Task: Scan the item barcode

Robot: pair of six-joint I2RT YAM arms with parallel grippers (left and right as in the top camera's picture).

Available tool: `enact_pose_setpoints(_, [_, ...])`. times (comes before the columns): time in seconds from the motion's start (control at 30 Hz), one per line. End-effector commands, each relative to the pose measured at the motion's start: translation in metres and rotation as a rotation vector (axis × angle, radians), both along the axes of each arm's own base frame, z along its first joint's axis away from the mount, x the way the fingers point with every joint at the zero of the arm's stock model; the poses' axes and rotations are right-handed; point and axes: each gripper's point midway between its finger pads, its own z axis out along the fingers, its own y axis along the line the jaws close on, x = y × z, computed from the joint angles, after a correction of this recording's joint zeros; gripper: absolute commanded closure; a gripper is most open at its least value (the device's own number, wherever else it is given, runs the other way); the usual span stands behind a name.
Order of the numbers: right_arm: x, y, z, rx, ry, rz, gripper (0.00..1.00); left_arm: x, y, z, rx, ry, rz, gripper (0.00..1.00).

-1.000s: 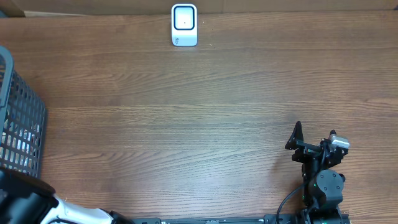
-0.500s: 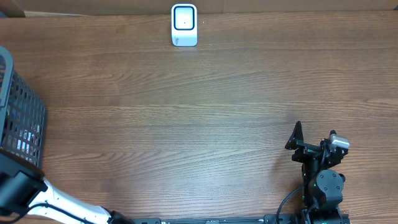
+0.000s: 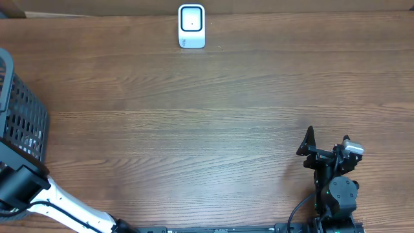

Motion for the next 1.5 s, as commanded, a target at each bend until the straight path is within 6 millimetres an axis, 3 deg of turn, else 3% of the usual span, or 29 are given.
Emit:
enact_pose_setpoints(0.0, [0.0, -0.001, 0.006, 0.003, -0.016, -0.005, 0.0, -0.015, -0.006, -0.039, -0.069, 0.099, 0.01, 0.07])
enact_pose_setpoints(0.07, [0.0, -0.001, 0.006, 0.003, -0.016, -0.005, 0.0, -0.016, -0.007, -0.045, -0.083, 0.111, 0.009, 0.16])
enact_pose_setpoints(0.13, [0.0, -0.001, 0.006, 0.003, -0.016, -0.005, 0.0, -0.017, -0.008, -0.047, -0.086, 0.114, 0.009, 0.36])
enact_pose_setpoints(0.2, [0.0, -0.001, 0.006, 0.003, -0.016, -0.005, 0.0, -0.017, -0.008, -0.046, -0.086, 0.114, 0.008, 0.44])
enact_pose_setpoints(0.33, [0.0, -0.001, 0.006, 0.003, -0.016, -0.005, 0.0, -0.017, -0.008, -0.046, -0.086, 0.114, 0.006, 0.52])
enact_pose_setpoints(0.6, [0.0, -0.001, 0.006, 0.003, -0.016, -0.005, 0.0, -0.02, -0.011, -0.052, -0.097, 0.124, 0.001, 0.56])
enact_pose_setpoints(0.77, [0.0, -0.001, 0.006, 0.003, -0.016, -0.005, 0.0, -0.022, -0.013, -0.058, -0.099, 0.125, 0.003, 0.96])
enact_pose_setpoints(1.0, [0.0, -0.001, 0.006, 0.003, -0.016, -0.005, 0.0, -0.019, -0.011, -0.052, -0.096, 0.122, 0.001, 0.96])
enact_pose_setpoints(1.2, [0.0, -0.001, 0.006, 0.003, -0.016, -0.005, 0.0, -0.011, -0.003, -0.015, -0.074, 0.096, 0.003, 0.96])
enact_pose_setpoints(1.47, [0.0, -0.001, 0.006, 0.003, -0.016, -0.005, 0.0, 0.013, 0.015, 0.086, 0.043, -0.057, 0.004, 0.96])
